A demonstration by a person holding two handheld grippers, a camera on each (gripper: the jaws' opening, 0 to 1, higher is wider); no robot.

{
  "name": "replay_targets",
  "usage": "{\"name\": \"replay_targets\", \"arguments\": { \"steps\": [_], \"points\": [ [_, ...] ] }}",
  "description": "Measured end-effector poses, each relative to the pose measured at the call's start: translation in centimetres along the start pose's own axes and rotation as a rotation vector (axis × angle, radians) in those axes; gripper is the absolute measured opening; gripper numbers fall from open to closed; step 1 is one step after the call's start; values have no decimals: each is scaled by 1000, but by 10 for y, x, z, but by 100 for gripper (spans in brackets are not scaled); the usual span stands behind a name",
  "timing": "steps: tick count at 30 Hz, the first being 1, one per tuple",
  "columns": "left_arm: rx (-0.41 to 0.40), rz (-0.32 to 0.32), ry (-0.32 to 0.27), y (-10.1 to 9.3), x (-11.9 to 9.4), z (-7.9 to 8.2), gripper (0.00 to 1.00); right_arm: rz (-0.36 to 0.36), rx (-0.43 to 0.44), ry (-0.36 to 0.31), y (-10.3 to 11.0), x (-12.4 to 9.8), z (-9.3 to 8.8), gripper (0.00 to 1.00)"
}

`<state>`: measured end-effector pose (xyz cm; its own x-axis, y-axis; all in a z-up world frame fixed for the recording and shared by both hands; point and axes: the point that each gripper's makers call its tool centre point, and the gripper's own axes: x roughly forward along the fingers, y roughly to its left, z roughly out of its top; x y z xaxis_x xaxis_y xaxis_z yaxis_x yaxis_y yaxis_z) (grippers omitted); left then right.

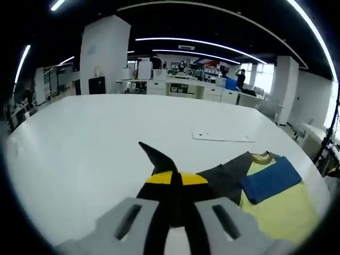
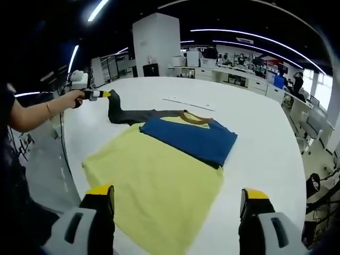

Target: Fold the garment on the visible template until the final outline fits inside the template.

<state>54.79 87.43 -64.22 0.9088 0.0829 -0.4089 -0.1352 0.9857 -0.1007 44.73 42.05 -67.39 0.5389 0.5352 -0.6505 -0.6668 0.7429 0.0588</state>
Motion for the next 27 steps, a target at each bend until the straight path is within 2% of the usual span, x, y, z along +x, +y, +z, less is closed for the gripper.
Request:
{"name": "replay_targets", "arguments": {
  "steps": [2, 6, 10, 19, 27],
  "points": [
    [-30, -32, -17, -15, 3, 8, 0, 6, -3, -6, 1, 1, 0, 100],
    [27, -67, -28, -42, 10, 19, 0, 22, -29, 1, 5, 4, -2, 100],
    [25, -114, -36, -70, 14, 27, 0, 35, -36, -2, 9, 6, -1, 100],
    [28, -204, -16, -124, 23, 30, 0, 43, -19, -4, 12, 7, -4, 100],
    [50, -291, -30, -171, 36, 44, 0, 44, -9, -7, 15, 8, -4, 100]
  ]
}}
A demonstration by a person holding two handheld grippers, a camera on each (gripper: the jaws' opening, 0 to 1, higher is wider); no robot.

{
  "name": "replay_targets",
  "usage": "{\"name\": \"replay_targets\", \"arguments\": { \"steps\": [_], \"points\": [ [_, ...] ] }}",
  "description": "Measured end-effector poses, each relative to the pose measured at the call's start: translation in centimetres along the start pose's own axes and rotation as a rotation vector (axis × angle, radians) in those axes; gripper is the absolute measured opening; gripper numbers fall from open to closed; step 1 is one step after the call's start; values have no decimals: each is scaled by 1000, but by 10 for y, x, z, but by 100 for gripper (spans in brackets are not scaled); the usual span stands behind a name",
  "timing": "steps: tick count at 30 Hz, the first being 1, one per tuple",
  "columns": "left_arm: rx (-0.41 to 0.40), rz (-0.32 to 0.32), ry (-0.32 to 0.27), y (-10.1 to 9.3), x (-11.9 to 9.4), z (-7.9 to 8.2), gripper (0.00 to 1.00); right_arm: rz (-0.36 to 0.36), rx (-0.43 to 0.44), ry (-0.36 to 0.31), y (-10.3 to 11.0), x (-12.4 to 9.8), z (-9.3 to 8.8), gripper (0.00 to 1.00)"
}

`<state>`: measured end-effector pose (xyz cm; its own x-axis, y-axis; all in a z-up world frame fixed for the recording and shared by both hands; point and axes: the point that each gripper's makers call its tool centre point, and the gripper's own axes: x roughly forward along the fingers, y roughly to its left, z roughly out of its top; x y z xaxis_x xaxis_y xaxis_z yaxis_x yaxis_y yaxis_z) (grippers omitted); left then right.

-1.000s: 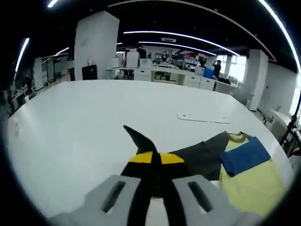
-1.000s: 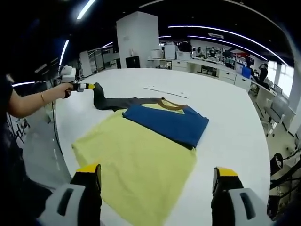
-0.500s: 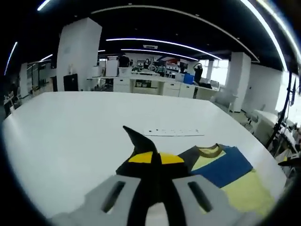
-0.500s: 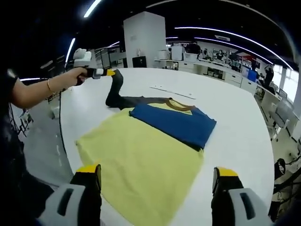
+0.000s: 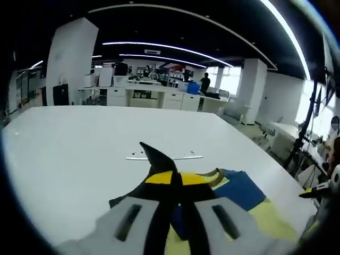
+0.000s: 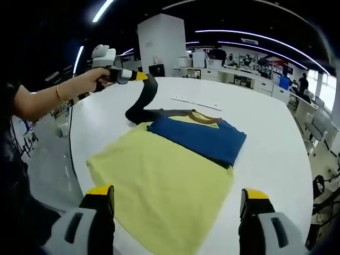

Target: Fold the garment on the visible template until the final outline fits inside the template.

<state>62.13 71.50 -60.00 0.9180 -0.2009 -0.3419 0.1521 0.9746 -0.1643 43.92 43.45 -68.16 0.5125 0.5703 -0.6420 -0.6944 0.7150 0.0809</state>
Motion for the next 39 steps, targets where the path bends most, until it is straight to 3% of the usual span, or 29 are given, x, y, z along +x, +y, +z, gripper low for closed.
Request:
{"name": "replay_targets", "arguments": {
  "steps": [7, 21, 39],
  "points": [
    [17, -69, 2, -36, 15, 5, 0, 3, 7, 10, 0, 1, -4, 100],
    [62, -163, 27, -96, 38, -1, 0, -4, 32, 2, 0, 5, -3, 100],
    [129, -282, 83, -166, 65, -25, 0, -33, 59, 51, -9, 2, -27, 100]
  ]
}}
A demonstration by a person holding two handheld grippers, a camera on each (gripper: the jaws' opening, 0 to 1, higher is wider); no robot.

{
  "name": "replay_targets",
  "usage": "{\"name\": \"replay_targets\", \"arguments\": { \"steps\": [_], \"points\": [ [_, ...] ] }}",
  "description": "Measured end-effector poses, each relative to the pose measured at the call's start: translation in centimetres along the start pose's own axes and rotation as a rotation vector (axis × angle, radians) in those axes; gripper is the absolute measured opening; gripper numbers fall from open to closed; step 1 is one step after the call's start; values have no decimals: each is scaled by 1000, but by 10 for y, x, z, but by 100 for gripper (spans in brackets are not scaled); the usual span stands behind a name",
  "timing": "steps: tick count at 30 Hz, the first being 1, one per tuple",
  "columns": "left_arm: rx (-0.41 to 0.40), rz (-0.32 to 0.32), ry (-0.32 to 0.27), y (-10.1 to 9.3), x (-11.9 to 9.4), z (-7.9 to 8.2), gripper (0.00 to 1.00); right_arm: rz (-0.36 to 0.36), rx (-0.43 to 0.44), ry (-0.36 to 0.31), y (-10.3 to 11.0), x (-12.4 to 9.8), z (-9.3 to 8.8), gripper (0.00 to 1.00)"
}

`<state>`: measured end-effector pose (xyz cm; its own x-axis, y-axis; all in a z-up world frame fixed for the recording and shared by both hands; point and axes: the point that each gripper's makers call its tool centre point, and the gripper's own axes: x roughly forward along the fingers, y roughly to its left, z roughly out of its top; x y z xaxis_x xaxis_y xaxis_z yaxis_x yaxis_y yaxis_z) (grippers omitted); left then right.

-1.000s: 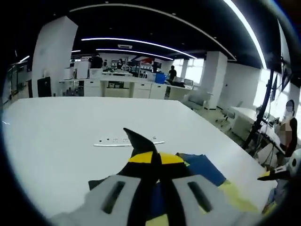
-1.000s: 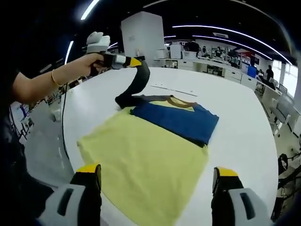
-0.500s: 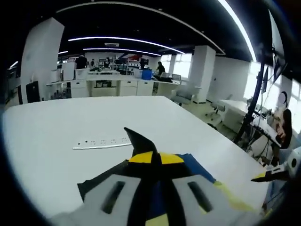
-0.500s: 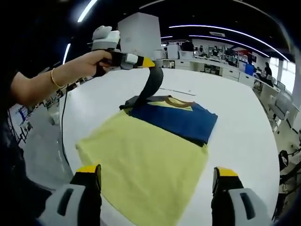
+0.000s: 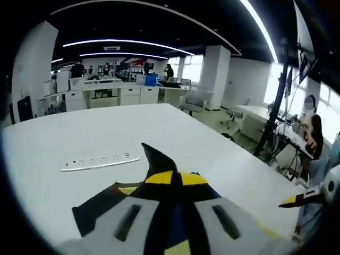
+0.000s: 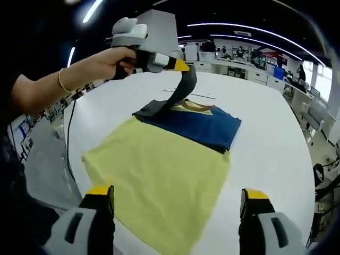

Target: Fold the garment on the visible template until the final outline fits inside the template.

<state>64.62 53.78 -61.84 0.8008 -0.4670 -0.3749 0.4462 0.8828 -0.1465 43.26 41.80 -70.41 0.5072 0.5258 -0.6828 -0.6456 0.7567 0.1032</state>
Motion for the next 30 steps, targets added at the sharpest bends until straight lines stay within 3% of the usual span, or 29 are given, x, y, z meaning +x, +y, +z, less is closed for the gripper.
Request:
{"name": "replay_targets", "arguments": {
  "steps": [10, 18, 27, 30],
  "points": [
    [22, -67, 14, -32, 17, -13, 0, -10, 11, 11, -7, -1, -4, 100],
    [23, -96, 68, -53, 33, -44, 0, -16, 21, 20, -10, 0, -8, 100],
    [33, -129, 104, -71, 42, -68, 0, -19, 33, 29, -12, 0, -14, 100],
    [66, -128, 124, -75, 46, -78, 0, -20, 36, 35, -13, 0, -16, 100]
  ]
}}
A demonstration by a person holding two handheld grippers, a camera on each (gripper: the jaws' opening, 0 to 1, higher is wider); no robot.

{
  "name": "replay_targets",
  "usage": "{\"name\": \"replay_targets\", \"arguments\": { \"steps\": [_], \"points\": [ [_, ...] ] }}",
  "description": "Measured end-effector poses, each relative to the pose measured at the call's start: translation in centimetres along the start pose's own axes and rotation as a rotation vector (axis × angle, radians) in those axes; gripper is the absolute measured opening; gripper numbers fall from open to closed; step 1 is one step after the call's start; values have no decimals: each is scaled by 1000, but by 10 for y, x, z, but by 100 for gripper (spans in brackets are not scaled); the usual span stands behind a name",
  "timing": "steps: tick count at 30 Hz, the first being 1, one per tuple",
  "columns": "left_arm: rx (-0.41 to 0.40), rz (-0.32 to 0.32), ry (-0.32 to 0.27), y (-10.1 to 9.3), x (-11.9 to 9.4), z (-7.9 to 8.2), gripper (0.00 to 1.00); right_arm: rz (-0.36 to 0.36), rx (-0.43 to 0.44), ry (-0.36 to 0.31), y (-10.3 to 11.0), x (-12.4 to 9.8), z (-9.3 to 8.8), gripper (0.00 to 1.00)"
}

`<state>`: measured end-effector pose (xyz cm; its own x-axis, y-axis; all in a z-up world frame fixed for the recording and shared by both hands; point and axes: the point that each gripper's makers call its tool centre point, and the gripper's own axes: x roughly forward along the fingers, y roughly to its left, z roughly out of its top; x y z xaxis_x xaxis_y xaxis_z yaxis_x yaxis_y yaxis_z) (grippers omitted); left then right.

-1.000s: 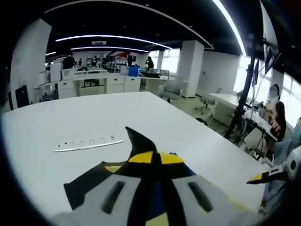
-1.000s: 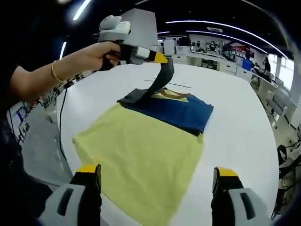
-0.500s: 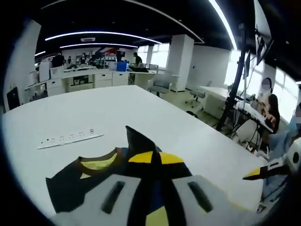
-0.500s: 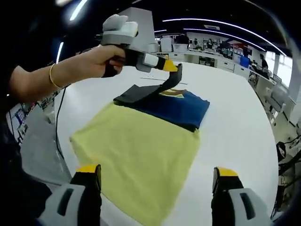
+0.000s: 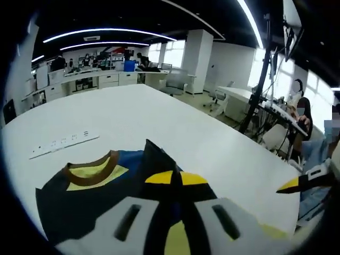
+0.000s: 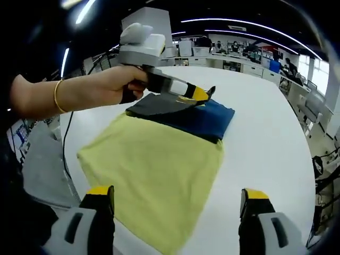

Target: Fold the garment on the visible template until the final outline fits inside the template.

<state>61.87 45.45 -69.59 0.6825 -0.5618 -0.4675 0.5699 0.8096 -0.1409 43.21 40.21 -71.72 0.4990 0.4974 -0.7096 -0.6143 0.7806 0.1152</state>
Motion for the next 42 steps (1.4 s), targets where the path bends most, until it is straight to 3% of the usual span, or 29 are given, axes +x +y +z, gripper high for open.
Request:
{"name": "replay_targets", "arguments": {
  "steps": [9, 12, 15, 19, 27, 42],
  "points": [
    [-42, -53, 31, -16, 14, -25, 3, -2, 8, 0, -1, 1, -1, 100],
    [-28, -85, 32, -25, 13, -28, 9, -4, 14, -5, -2, 1, 0, 100],
    [-21, -93, 25, -24, 11, -27, 22, -7, 15, -5, -3, 1, -1, 100],
    [-9, -85, -1, -16, 5, -22, 42, -1, 14, -3, -2, 2, -1, 100],
    [31, -43, -36, 13, -16, -13, 69, 26, 8, -22, 3, 3, 8, 100],
    [32, 50, -66, 70, -63, -20, 95, 31, -32, -27, -2, 3, 20, 100]
  ]
}}
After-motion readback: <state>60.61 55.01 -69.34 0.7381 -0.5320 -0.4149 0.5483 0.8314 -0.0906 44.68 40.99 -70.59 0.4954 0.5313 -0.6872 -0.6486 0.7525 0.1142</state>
